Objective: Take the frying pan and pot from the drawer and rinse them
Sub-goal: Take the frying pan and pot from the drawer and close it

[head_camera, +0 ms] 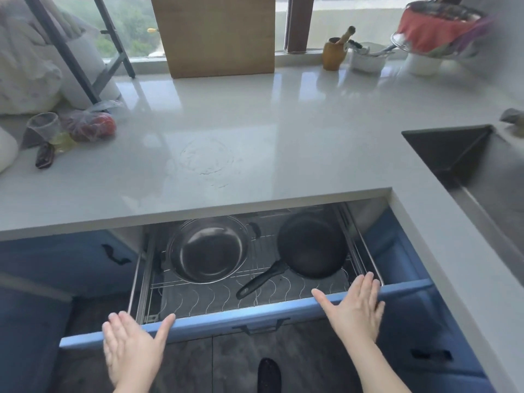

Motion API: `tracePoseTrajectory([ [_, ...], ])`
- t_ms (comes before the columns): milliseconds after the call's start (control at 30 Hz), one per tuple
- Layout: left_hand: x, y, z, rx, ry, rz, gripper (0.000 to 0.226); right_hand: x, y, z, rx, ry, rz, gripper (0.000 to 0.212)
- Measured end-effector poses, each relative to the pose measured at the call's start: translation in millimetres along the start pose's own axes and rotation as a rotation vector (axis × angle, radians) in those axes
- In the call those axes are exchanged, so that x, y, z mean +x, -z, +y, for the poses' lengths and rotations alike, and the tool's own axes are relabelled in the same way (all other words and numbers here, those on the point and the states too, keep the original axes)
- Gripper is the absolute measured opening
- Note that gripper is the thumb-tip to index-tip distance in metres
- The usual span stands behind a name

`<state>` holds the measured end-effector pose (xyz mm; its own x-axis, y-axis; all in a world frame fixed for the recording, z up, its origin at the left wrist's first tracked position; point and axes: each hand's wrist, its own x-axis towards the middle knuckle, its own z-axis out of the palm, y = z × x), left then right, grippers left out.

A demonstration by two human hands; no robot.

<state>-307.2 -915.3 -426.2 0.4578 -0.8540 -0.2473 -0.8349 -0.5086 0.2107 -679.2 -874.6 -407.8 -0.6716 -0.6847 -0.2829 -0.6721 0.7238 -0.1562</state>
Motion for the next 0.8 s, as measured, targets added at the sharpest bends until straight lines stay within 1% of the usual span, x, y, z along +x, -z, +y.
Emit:
tracePoseTrajectory([
  [67,-11,2,-7,-0.007,0.009,-0.023,0.113,-11,-2,9,-0.004,0.001,0.001,0.127],
  [133,-24,4,-15,-0.006,0.017,-0.043,0.112,-23,-3,18,-0.004,0.0,0.0,0.127],
  [400,-62,3,-40,-0.01,0.014,-0.039,0.113,-58,-8,48,0.02,-0.002,-0.017,0.128],
  [800,-68,1,-52,0.017,-0.002,-0.018,0.112,-67,-11,59,-0.013,-0.007,-0.011,0.127],
])
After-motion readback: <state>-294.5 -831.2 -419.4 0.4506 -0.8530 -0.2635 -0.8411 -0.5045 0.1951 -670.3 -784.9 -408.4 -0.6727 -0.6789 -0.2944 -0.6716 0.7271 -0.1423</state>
